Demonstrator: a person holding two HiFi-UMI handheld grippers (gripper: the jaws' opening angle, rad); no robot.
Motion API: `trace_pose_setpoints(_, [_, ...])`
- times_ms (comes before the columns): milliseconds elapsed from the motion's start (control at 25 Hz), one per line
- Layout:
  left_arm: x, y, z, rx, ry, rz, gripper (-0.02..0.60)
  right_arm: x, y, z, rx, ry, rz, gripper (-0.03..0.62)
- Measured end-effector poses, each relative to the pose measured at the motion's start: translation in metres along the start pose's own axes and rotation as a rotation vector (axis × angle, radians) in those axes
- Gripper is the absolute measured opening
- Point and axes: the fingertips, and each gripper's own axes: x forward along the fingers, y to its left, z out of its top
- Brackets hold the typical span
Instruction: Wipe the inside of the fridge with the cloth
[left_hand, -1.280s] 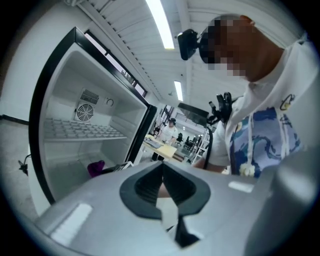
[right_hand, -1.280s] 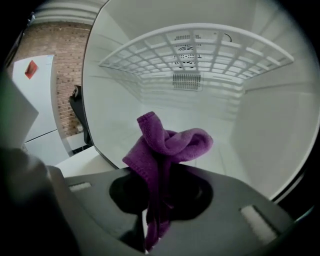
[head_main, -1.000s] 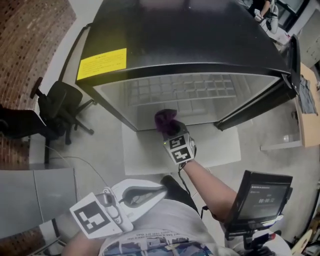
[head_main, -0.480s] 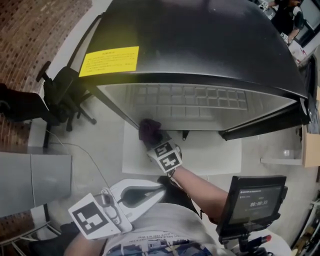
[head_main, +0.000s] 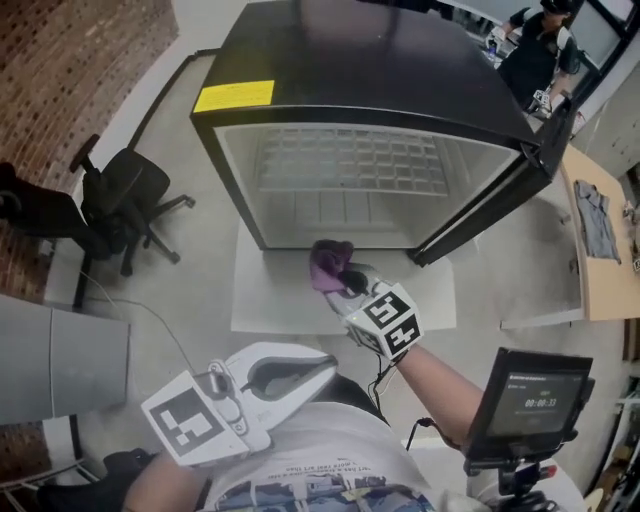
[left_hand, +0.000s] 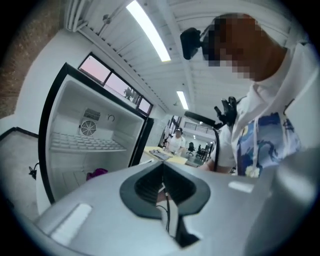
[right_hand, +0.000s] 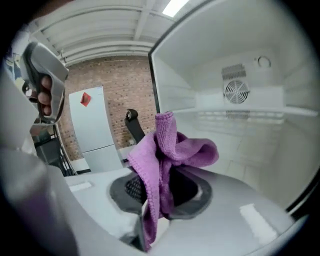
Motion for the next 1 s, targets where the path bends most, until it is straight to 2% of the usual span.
trace_pose_setpoints(160, [-0.007,-0.023,0.006,0.002,-0.039,-0.019,0.006,-0.077,-0.005,0.03,-0.034,-0.074,-0.104,0.078])
trace_pose_setpoints(320, [-0.001,-0.049,0.012,0.007,-0.075,-0.052,0.006,-0.162,-0.021,0.051,-0.061,-0.106,-0.23,0.078])
trace_pose_setpoints(480, [0.019,-0.066,0.007,0.05,-0.08,-0.107,0.006,-0.22,-0.056,0.06,-0.109,-0.154,-0.344,0.078])
trace_pose_setpoints(600, [0.039,-0.076,0.007,0.074,-0.068,-0.116,0.006,-0.257,-0.088,0.071,-0.14,-0.213,-0.396,0.078])
trace_pose_setpoints(800, [0.093,-0.074,0.011,0.115,-0.037,-0.104,0.006,-0.309,-0.147,0.097,-0.184,-0.313,-0.424,0.078])
trace_pose_setpoints(880, [0.118,-0.072,0.014,0.123,-0.035,-0.094,0.006,-0.314,-0.164,0.112,-0.215,-0.349,-0.389,0.078])
trace_pose_setpoints(1000, [0.167,-0.074,0.017,0.119,-0.035,-0.091,0.006,-0.313,-0.18,0.133,-0.318,-0.376,-0.28,0.078])
